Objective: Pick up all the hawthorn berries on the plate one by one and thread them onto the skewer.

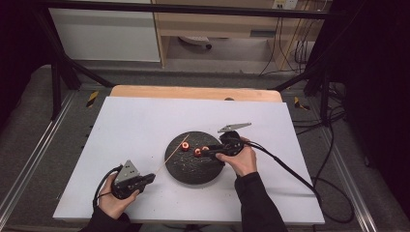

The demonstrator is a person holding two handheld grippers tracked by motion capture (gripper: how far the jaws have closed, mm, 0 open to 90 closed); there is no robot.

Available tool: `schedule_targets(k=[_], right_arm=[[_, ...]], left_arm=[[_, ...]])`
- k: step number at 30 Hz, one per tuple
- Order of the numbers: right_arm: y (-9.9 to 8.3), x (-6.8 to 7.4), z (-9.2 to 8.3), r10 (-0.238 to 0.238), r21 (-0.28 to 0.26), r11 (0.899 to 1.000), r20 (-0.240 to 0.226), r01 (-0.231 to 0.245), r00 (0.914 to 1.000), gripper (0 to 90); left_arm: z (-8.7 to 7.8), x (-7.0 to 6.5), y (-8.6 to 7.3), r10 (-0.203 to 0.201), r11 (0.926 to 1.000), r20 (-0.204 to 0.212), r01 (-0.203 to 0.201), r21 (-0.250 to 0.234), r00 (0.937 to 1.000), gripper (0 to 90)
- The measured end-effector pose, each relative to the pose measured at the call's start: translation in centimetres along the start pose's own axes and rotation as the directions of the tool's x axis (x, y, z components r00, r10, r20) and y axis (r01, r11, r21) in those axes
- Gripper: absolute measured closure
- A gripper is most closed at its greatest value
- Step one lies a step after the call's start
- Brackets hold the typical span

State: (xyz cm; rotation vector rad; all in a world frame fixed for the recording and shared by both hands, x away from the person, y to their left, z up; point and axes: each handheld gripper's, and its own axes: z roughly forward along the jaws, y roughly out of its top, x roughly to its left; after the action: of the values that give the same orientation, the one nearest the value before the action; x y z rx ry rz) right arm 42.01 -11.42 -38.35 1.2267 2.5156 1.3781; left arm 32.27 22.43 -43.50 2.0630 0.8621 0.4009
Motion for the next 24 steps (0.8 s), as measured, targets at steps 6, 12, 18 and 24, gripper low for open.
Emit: schedule_targets(k=[6, 12, 18, 24], right_arm=[[-0.8, -0.2, -0.6, 0.067, -0.115, 0.991, -0.033, -0.07, 0.9972, 60.5], [-1.7, -0.2, -0.8, 0.134, -0.21, 0.967, -0.077, -0.148, 0.988, 60.6], [-2.1, -0.2, -0.6, 0.183, -0.283, 0.936, -0.107, -0.207, 0.9771, 60.6], [-2.3, 0.0, -0.1, 0.217, -0.337, 0.908, -0.13, -0.249, 0.9675, 60.6]], left_arm=[[0.0, -0.2, 0.0, -0.011, 0.9998, 0.001, 0.011, -0.014, 0.9999, 88.4], [0.1, -0.4, 0.0, -0.024, 0.9992, -0.005, 0.024, -0.031, 0.9997, 88.4], [0.0, -0.5, 0.1, -0.042, 0.9978, -0.01, 0.042, -0.052, 0.9991, 88.3], [0.1, -0.8, 0.1, -0.051, 0.9963, -0.014, 0.05, -0.069, 0.9986, 88.4]])
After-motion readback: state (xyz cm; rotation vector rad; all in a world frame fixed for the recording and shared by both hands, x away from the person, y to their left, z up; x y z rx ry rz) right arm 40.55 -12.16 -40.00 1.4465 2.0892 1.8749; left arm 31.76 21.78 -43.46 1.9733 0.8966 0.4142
